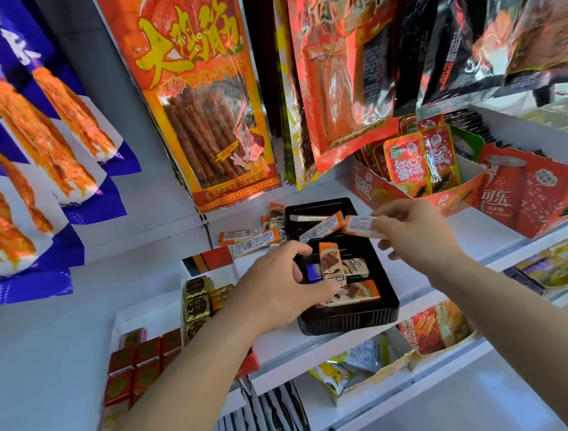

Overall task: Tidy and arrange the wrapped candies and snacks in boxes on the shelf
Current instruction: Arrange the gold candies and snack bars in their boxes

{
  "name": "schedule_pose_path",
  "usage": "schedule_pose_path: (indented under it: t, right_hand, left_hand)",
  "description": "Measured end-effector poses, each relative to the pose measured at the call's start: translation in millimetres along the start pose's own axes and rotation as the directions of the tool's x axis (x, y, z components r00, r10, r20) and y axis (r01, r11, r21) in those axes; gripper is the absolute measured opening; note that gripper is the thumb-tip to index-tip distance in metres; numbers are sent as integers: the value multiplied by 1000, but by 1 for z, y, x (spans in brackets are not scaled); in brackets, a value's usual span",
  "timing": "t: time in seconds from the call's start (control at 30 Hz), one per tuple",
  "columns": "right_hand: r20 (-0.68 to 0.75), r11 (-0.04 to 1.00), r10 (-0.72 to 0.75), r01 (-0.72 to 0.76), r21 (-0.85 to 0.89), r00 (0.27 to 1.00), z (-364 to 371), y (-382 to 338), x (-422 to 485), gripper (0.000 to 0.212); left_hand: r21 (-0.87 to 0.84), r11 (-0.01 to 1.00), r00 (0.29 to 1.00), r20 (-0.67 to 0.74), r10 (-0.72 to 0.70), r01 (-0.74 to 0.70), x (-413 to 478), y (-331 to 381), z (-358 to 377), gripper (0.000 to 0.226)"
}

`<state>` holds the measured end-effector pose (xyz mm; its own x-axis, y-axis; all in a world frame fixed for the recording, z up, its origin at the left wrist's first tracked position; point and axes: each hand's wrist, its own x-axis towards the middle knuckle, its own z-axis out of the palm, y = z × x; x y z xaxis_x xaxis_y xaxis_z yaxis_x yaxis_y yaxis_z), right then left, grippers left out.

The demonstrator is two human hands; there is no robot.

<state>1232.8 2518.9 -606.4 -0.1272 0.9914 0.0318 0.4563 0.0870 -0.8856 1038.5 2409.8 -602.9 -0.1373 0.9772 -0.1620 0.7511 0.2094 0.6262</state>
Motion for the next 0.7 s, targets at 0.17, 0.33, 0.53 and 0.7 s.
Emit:
schedule_pose_path:
  t: [0.17, 0.33, 0.53, 0.7]
  right_hand:
    - [-7, 967, 34, -31, 254, 999, -15, 8, -6, 13]
    - [50, 933, -11, -8, 360, 999, -14, 9, -10, 13]
    - [95, 864, -10, -40, 502, 995, -16, 9, -13, 15]
    - [232, 765, -76, -93, 637, 970, -16, 4, -17, 7]
  left_hand:
    - [261, 960, 990, -124, -69, 100, 0, 16, 17, 70]
    - [110, 993, 989, -148, -29, 46, 1, 13, 20, 31]
    - [-152, 988, 959, -284, -13, -31, -2, 0, 12, 7]
    - [-504, 861, 941, -318, -114, -66, -9, -1, -3, 14]
